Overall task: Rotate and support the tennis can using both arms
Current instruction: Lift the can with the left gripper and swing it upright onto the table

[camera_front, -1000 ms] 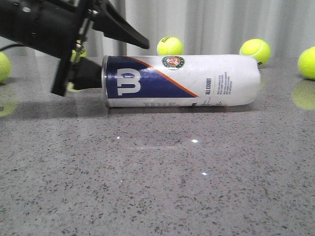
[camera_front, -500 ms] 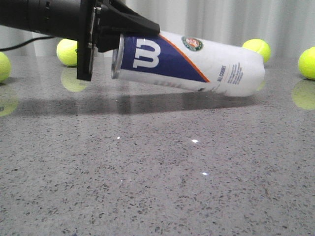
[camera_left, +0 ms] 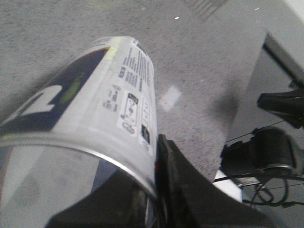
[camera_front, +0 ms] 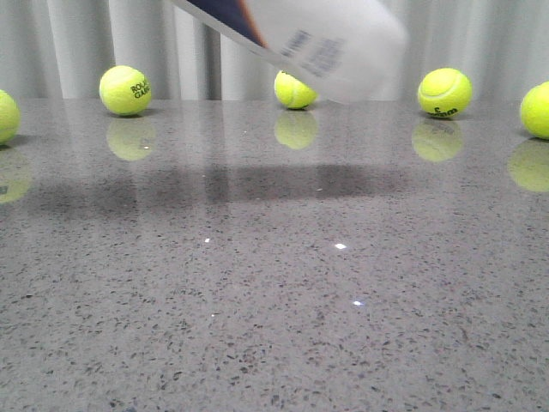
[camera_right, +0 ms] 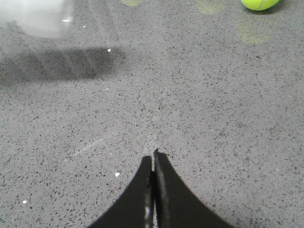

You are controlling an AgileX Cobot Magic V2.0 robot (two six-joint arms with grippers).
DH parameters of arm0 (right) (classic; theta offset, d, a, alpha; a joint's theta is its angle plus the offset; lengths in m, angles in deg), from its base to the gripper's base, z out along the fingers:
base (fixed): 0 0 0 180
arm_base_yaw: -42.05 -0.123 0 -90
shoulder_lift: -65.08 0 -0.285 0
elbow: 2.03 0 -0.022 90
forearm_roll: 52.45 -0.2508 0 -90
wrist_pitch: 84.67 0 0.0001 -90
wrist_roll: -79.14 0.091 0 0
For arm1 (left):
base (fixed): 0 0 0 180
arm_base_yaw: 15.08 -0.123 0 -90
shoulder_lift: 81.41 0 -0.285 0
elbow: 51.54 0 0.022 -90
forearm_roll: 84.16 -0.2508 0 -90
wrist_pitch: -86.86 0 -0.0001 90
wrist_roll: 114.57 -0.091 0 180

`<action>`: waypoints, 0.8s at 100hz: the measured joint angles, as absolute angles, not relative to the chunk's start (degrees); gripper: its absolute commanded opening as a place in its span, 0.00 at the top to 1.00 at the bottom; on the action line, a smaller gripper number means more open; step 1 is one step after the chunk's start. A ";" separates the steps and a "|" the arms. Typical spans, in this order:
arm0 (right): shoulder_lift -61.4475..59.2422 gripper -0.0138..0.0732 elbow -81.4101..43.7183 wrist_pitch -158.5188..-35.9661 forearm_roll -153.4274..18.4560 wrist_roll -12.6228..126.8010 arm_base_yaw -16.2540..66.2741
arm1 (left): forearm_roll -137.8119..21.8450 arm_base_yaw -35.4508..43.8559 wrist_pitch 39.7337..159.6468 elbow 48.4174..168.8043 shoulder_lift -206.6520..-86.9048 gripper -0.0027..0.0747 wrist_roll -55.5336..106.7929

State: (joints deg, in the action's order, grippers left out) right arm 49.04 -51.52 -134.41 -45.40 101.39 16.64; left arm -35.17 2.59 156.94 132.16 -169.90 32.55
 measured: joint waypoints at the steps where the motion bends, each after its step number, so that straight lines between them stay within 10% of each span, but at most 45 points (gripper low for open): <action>1: 49.04 0.92 -51.52 -134.41 -45.40 101.39 16.64 | -35.88 2.59 156.95 132.97 -169.73 0.99 33.04; 80: 49.04 0.92 -51.52 -134.50 -45.40 101.39 16.64 | -84.16 20.43 159.32 142.29 -172.05 0.99 57.40</action>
